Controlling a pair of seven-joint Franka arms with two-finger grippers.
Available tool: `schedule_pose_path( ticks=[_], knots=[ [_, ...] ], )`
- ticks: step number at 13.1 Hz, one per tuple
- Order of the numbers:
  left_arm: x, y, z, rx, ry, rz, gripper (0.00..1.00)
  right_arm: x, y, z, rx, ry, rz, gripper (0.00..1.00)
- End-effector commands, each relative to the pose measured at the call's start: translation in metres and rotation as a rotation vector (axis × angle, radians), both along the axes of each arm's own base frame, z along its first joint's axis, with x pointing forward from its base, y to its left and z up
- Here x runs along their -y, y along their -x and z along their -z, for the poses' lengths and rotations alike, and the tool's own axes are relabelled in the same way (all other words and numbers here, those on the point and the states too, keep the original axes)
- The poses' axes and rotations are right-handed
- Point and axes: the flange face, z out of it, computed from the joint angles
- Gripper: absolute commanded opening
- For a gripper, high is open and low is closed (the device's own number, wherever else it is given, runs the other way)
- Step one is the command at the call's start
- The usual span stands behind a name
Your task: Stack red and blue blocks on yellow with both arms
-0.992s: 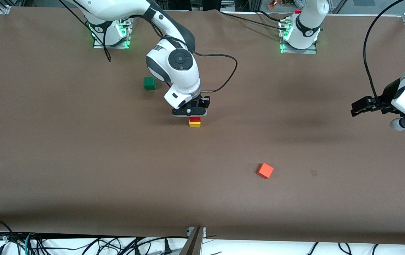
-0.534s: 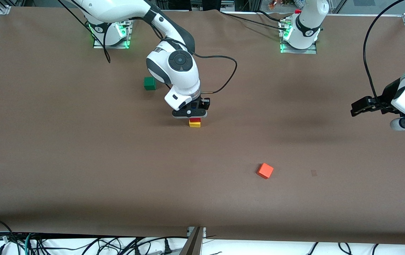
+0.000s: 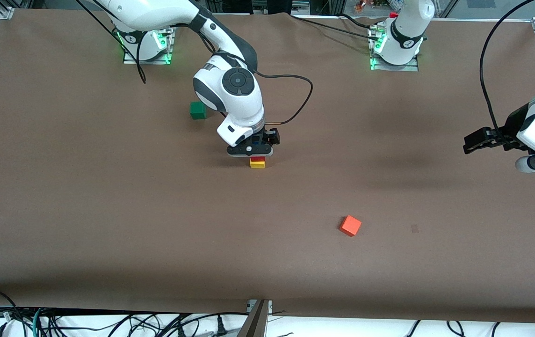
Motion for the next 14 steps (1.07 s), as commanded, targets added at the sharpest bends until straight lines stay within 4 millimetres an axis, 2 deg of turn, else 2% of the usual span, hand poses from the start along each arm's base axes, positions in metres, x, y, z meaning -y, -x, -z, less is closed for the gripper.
schedule_pose_path(
  ticks=[1, 3, 4, 6, 8, 9, 11, 14],
  knots=[
    [-0.001, -0.003, -0.005, 0.003, 0.035, 0.001, 1.00, 0.005, -0.011, -0.013, 0.006, -0.002, 0.093, 1.00],
    [0.000, -0.006, -0.007, 0.009, 0.037, 0.002, 1.00, 0.012, -0.025, -0.032, -0.002, 0.024, 0.118, 1.00],
    [-0.001, -0.008, -0.010, 0.018, 0.038, 0.001, 1.00, 0.016, -0.034, -0.048, -0.003, 0.039, 0.129, 1.00],
    [-0.002, -0.009, -0.011, 0.020, 0.038, -0.001, 1.00, 0.046, -0.059, -0.066, -0.037, 0.087, 0.185, 1.00],
    [-0.002, -0.009, -0.011, 0.020, 0.038, 0.000, 1.00, 0.074, -0.069, -0.105, -0.074, 0.047, 0.214, 1.00],
    [-0.002, -0.009, -0.011, 0.020, 0.038, -0.001, 1.00, 0.093, -0.075, -0.126, -0.094, 0.016, 0.192, 1.00],
    [-0.001, -0.009, -0.011, 0.020, 0.038, 0.002, 1.00, 0.149, -0.093, -0.157, -0.157, -0.047, 0.163, 1.00],
    [-0.001, -0.009, -0.011, 0.020, 0.038, 0.002, 1.00, 0.202, -0.084, -0.213, -0.169, -0.006, 0.061, 1.00]
  ],
)
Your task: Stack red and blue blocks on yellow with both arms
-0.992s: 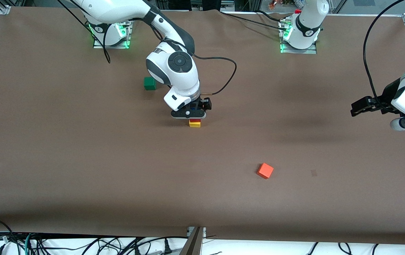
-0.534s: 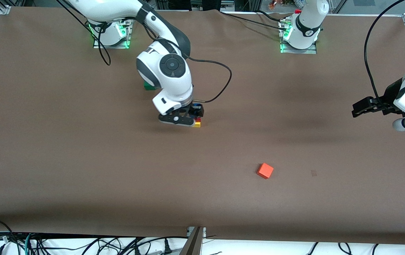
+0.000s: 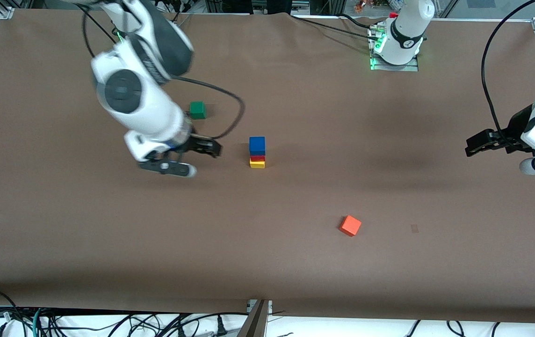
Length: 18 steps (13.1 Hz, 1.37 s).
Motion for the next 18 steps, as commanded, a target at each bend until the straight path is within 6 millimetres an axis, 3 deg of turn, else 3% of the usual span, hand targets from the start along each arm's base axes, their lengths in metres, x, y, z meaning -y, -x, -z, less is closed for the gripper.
schedule_pose_path(
  ticks=[1, 3, 6, 7, 10, 13, 15, 18],
  knots=[
    [0.000, -0.003, -0.005, 0.003, 0.035, 0.002, 1.00, 0.038, 0.025, -0.055, -0.027, 0.039, -0.074, 1.00],
    [0.000, -0.003, -0.005, 0.003, 0.035, 0.004, 1.00, 0.067, 0.046, -0.097, -0.030, 0.055, -0.139, 1.00],
    [-0.001, -0.003, -0.005, 0.003, 0.035, 0.002, 1.00, 0.140, 0.057, -0.140, -0.048, -0.005, -0.127, 1.00],
    [-0.001, -0.003, -0.005, 0.003, 0.035, 0.002, 1.00, 0.160, 0.059, -0.144, -0.054, -0.008, -0.136, 1.00],
    [-0.001, -0.003, -0.005, 0.003, 0.035, 0.002, 1.00, 0.189, 0.069, -0.123, -0.058, -0.002, -0.112, 1.00],
    [-0.001, -0.003, -0.005, 0.003, 0.035, 0.002, 1.00, 0.199, 0.081, -0.123, -0.030, 0.001, -0.125, 1.00],
    [-0.001, -0.003, -0.005, 0.003, 0.035, 0.002, 1.00, 0.201, 0.079, -0.126, -0.016, 0.013, -0.135, 1.00],
    [0.000, -0.003, -0.005, 0.003, 0.035, 0.002, 1.00, 0.220, 0.073, -0.124, 0.000, 0.006, -0.188, 1.00]
  ],
)
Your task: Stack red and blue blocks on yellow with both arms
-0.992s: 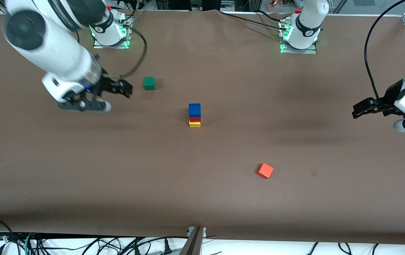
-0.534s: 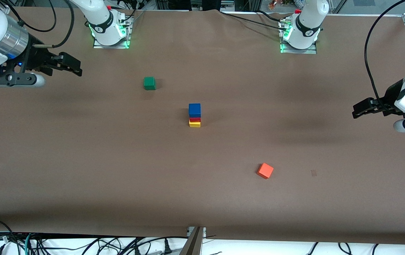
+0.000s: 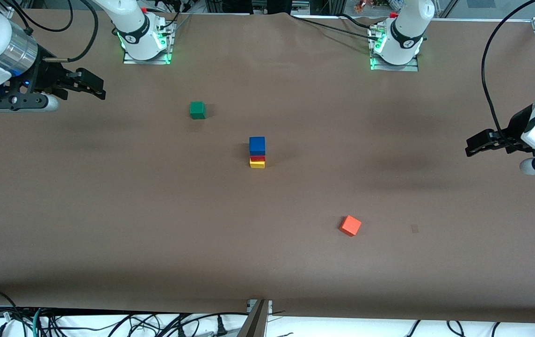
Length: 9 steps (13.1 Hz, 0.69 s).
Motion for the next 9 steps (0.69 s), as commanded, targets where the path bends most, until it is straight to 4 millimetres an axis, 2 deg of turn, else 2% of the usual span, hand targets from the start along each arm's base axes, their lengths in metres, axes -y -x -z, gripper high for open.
schedule_pose_path(
  ticks=[1, 4, 6, 8, 9],
  knots=[
    [-0.001, -0.003, -0.005, 0.002, 0.035, 0.001, 1.00, 0.011, 0.003, 0.000, 0.020, -0.002, -0.035, 1.00],
    [0.000, -0.003, -0.005, 0.002, 0.035, 0.002, 1.00, 0.009, 0.002, 0.001, 0.019, 0.001, -0.042, 1.00],
    [0.000, -0.003, -0.005, 0.002, 0.035, 0.002, 1.00, 0.009, 0.000, -0.007, 0.041, 0.020, -0.047, 1.00],
    [-0.001, -0.003, -0.005, 0.002, 0.035, 0.002, 1.00, 0.007, -0.016, -0.003, 0.032, 0.020, -0.048, 1.00],
    [-0.001, -0.003, -0.005, 0.002, 0.035, 0.002, 1.00, 0.007, -0.017, -0.002, 0.029, 0.024, -0.047, 1.00]
  ],
)
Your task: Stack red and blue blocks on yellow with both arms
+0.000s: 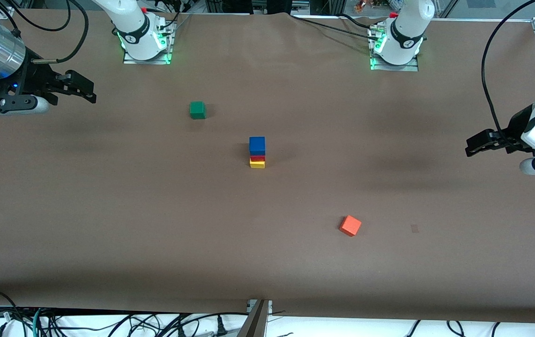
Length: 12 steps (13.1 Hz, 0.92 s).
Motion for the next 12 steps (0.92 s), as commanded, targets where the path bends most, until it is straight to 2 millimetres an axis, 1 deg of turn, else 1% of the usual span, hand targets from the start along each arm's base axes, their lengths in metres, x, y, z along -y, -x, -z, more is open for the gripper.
schedule_pose_path(
  ticks=[1, 5, 7, 12],
  knots=[
    [-0.0010, -0.0033, -0.0052, 0.002, 0.035, 0.002, 1.00, -0.0007, -0.0108, -0.0014, 0.006, 0.016, -0.016, 1.00],
    [-0.0010, -0.0031, -0.0051, 0.001, 0.035, 0.001, 1.00, 0.0046, -0.0113, -0.0037, 0.012, 0.014, -0.042, 1.00],
    [-0.0012, -0.0034, -0.0059, 0.004, 0.033, 0.001, 1.00, 0.0072, -0.0120, -0.0010, 0.006, 0.022, -0.055, 1.00],
    [-0.0022, -0.0033, -0.0065, 0.004, 0.024, 0.003, 1.00, 0.0080, -0.0130, 0.0007, 0.005, 0.020, -0.082, 1.00]
  ],
)
